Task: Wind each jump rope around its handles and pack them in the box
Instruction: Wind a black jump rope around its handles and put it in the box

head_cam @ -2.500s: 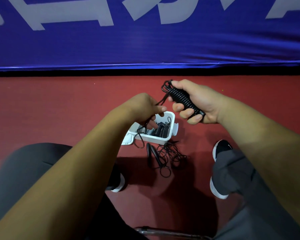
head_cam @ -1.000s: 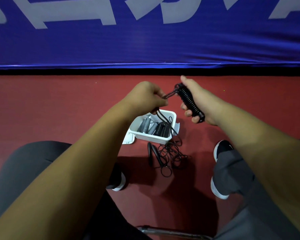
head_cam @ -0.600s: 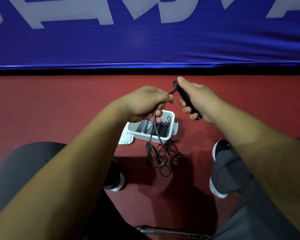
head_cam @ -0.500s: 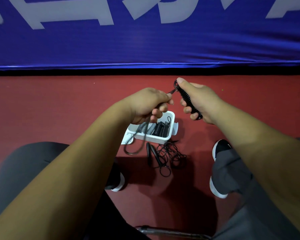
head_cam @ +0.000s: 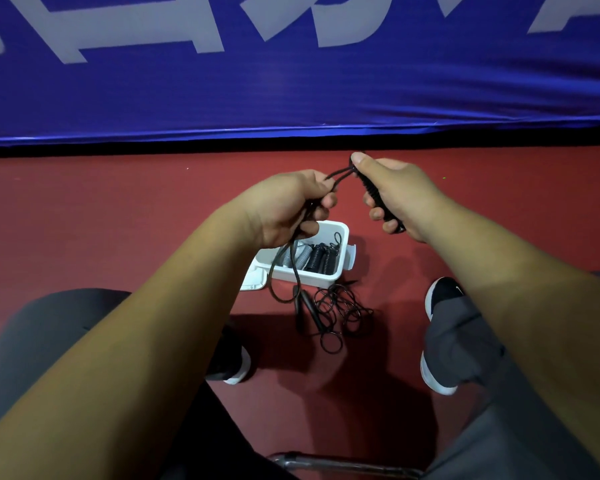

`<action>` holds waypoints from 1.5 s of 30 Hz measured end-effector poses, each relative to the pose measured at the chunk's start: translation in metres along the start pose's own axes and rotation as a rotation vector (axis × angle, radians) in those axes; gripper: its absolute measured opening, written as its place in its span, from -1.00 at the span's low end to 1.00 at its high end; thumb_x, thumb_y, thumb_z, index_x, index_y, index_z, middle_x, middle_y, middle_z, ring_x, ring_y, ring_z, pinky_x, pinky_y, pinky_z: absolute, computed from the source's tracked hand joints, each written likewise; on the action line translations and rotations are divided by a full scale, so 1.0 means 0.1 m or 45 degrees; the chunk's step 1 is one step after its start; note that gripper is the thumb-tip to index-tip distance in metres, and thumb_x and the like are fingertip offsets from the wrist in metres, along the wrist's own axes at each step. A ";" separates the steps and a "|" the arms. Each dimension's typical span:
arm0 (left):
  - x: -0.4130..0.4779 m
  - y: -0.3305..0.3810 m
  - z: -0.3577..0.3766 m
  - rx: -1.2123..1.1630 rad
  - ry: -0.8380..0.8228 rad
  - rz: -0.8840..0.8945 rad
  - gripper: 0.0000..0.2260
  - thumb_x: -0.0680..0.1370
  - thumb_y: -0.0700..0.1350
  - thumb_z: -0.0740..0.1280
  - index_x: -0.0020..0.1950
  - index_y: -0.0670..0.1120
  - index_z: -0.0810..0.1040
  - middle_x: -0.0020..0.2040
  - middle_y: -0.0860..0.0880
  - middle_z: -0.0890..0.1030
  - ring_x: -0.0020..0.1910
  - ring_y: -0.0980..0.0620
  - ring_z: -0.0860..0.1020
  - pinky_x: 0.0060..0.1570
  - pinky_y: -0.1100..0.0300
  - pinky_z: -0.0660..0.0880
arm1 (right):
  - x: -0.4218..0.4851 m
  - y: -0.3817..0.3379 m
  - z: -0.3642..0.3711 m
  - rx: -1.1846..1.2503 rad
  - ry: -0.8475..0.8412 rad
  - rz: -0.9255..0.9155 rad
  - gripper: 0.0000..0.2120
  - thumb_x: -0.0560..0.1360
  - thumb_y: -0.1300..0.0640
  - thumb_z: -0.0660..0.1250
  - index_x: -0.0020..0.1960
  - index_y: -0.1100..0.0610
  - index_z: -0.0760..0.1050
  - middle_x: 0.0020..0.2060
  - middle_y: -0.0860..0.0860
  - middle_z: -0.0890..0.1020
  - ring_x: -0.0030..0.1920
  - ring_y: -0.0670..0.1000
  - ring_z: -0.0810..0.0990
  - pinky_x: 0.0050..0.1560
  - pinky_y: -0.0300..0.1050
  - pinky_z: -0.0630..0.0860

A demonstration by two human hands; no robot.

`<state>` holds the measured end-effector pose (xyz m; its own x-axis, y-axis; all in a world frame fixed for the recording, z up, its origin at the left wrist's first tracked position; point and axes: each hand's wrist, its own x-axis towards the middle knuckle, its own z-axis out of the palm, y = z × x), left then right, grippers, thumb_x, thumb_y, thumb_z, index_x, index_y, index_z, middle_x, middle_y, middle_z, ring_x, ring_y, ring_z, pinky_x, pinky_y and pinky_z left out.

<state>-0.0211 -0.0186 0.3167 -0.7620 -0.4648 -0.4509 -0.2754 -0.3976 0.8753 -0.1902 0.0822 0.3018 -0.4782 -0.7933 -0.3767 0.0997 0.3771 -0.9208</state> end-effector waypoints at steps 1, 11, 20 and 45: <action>0.00 -0.01 0.00 -0.012 -0.026 -0.019 -0.84 0.74 -0.25 0.12 0.06 -0.08 0.45 -0.25 -0.02 0.53 -0.35 0.09 0.41 -0.43 0.27 0.37 | 0.00 0.00 0.00 -0.003 -0.006 -0.002 -0.62 0.55 -0.36 0.40 0.05 -0.04 0.62 -0.34 0.01 0.51 -0.47 -0.02 0.40 -0.42 -0.24 0.22; 0.04 -0.15 -0.11 0.556 0.054 -0.189 -0.76 0.72 -0.31 0.20 0.25 -0.14 0.63 0.00 -0.10 0.75 -0.07 -0.01 0.73 -0.13 0.13 0.67 | -0.05 -0.01 -0.01 -0.037 -0.089 0.093 -0.61 0.55 -0.36 0.38 0.03 -0.03 0.58 -0.34 0.02 0.51 -0.47 -0.02 0.37 -0.40 -0.23 0.20; 0.08 -0.18 -0.11 0.854 0.214 0.039 -0.85 0.69 -0.28 0.31 0.09 -0.13 0.67 -0.02 -0.14 0.76 -0.16 0.00 0.67 -0.18 0.17 0.58 | -0.05 -0.11 -0.13 0.126 -0.500 0.363 -0.51 0.58 -0.42 0.25 0.03 0.02 0.50 -0.35 -0.05 0.39 -0.51 -0.12 0.23 -0.54 -0.34 0.10; 0.01 0.08 0.09 0.970 0.292 0.400 -0.80 0.57 -0.32 0.43 0.11 -0.13 0.77 -0.21 -0.03 0.76 -0.28 0.16 0.68 -0.15 0.27 0.63 | -0.33 0.03 0.17 -0.400 -1.078 0.649 -0.32 0.67 -0.35 0.12 -0.42 -0.01 0.66 -0.40 -0.03 0.46 -0.58 -0.14 0.28 -0.58 -0.38 0.14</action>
<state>-0.0294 -0.0151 0.3247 -0.7539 -0.6460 -0.1200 -0.4530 0.3787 0.8070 -0.1595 0.1017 0.3102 0.3391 -0.5350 -0.7739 -0.1721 0.7734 -0.6101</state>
